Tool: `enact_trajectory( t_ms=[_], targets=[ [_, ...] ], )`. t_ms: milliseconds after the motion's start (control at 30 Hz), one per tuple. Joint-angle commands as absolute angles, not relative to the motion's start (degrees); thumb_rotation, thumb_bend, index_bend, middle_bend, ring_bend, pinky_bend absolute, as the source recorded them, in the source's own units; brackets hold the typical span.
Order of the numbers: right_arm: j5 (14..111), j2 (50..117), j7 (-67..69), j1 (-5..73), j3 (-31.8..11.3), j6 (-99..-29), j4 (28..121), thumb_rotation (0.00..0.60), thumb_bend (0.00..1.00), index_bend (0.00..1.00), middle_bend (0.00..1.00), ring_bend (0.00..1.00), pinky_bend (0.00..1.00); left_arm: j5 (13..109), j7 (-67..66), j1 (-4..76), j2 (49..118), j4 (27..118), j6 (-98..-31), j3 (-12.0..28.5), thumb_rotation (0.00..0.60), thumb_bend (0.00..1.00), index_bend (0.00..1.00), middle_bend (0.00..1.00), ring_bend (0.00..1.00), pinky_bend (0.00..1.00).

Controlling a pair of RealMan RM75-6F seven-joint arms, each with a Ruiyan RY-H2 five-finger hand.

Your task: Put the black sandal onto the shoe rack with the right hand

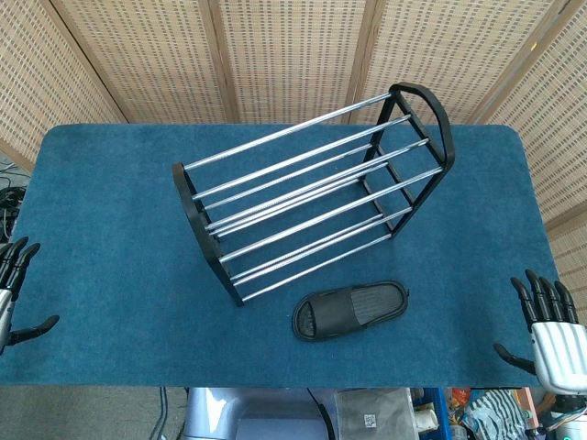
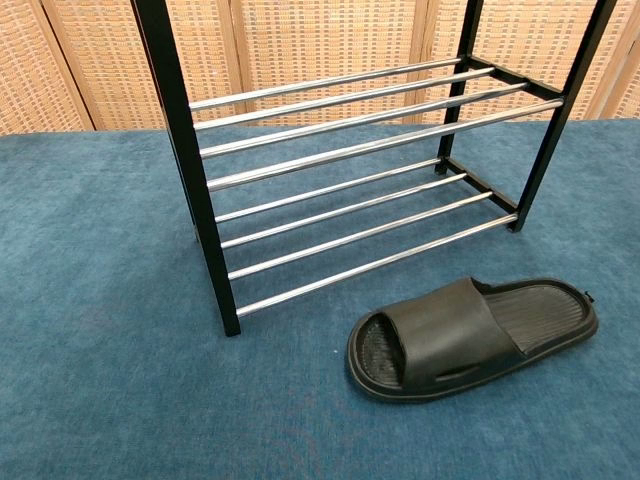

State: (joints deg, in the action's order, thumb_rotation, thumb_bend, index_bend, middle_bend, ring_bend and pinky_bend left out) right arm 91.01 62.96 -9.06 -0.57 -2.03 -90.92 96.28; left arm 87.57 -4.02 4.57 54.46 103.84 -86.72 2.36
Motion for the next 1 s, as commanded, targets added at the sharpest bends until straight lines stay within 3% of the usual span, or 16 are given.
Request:
enact_trajectory(
  t_ms=[33,300,533,700,1000],
  targets=[
    [91.4,62.7,-8.0,-0.3,-1.6,-90.2,96.3,0.600,0.00,0.00,0.00,0.00,0.00,87.5,-4.0,4.6,54.5,103.8,-86.6,2.4,0.600,0.10,0.00,0.00,0.00,0.00],
    [92.8,62.7,-4.0,2.7,-0.3,-84.5,94.9,0.600,0.00,0.00,0.00,0.00,0.00,87.3,-4.0,4.5,54.4,103.9,-86.9,2.5,0.600,0.10,0.00,0.00,0.00,0.00],
    [99.8,62.4,14.2,14.1,3.1,-68.3,89.8,0.600,0.00,0.00,0.00,0.00,0.00,85.9,-4.2,4.7,54.5,104.0,-86.4,3.0,0.600,0.10,0.00,0.00,0.00,0.00],
    [101.3,64.3,20.4,19.4,3.7,-62.6,86.8,0.600,0.00,0.00,0.00,0.00,0.00,84.6,-4.8,5.0,54.7,104.2,-85.9,3.5,0.600,0.10,0.00,0.00,0.00,0.00],
    [96.7,71.2,16.6,25.4,0.2,-55.8,83.8,0.600,0.00,0.00,0.00,0.00,0.00,82.4,-5.3,5.7,54.8,104.3,-84.4,4.2,0.600,0.10,0.00,0.00,0.00,0.00]
  ],
)
